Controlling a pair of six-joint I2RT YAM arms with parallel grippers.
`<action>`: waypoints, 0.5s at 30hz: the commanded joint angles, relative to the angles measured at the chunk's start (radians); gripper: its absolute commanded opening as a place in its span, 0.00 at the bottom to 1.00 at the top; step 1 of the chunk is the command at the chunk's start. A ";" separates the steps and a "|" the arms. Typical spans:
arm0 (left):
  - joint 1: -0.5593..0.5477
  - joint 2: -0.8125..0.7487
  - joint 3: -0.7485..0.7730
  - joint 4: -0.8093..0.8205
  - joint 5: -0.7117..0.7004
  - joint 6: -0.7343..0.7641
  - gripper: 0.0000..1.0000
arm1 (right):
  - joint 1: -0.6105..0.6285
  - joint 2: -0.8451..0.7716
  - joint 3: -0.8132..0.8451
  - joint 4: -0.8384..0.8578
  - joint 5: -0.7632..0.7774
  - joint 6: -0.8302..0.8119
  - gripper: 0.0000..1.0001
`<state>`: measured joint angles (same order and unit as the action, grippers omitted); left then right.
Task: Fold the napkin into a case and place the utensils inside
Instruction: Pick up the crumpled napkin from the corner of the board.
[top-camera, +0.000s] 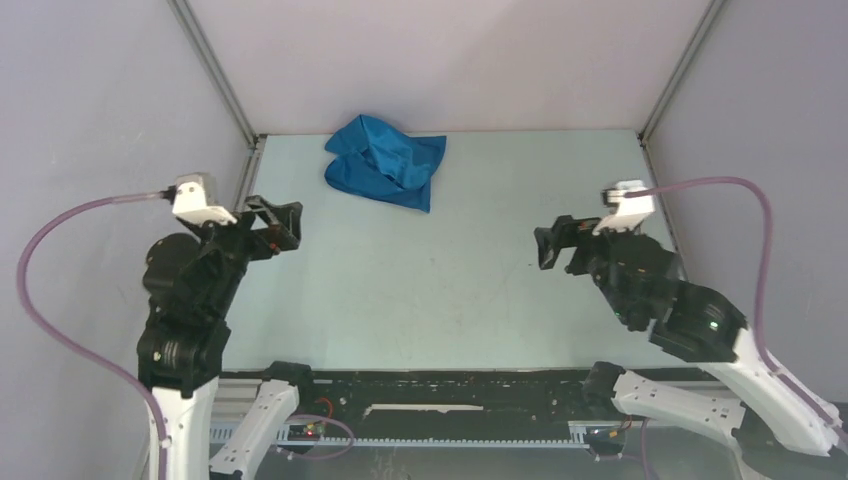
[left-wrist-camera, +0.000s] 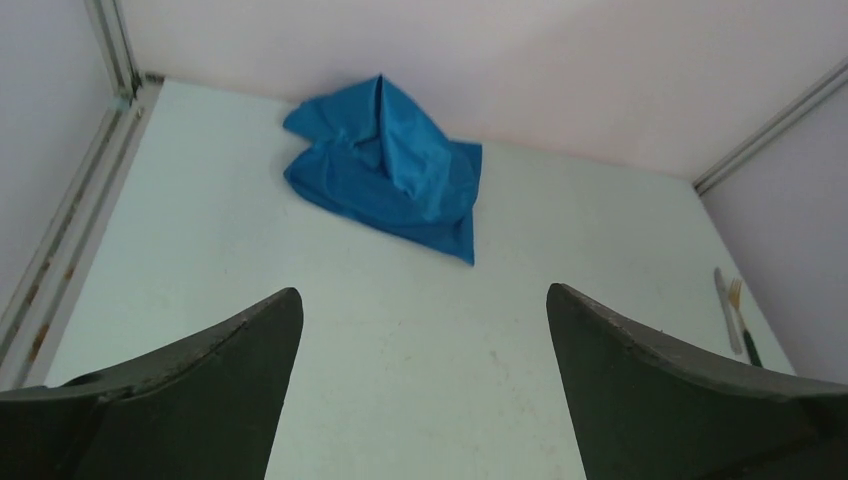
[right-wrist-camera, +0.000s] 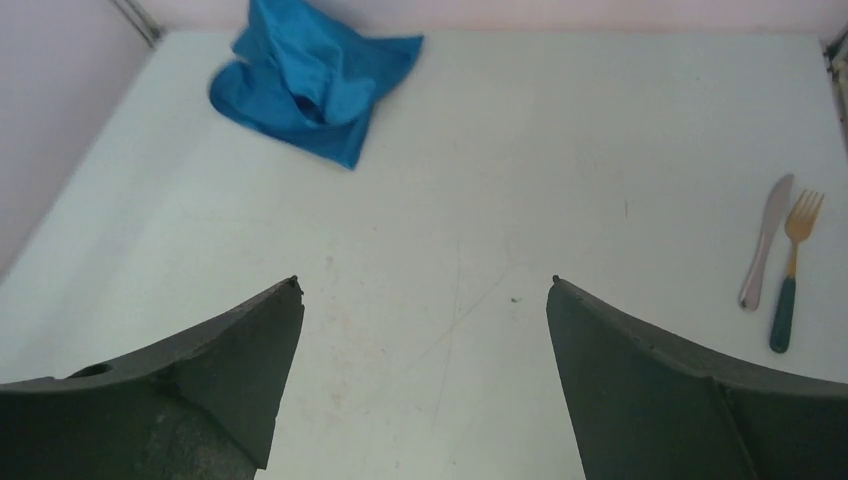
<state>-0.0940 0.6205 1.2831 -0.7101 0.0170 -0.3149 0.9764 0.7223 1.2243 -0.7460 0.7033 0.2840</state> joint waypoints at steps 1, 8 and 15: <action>-0.105 0.086 -0.061 -0.026 -0.133 -0.042 1.00 | -0.058 0.128 -0.082 0.065 -0.071 0.040 1.00; -0.110 0.242 -0.381 0.304 -0.051 -0.402 0.99 | -0.371 0.525 -0.212 0.559 -0.501 0.193 1.00; -0.001 0.525 -0.498 0.702 0.073 -0.709 0.99 | -0.576 1.066 -0.087 1.055 -0.870 0.659 0.98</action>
<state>-0.1211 1.0630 0.7624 -0.3042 0.0292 -0.8032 0.4629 1.5917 1.0298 -0.0563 0.0727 0.6430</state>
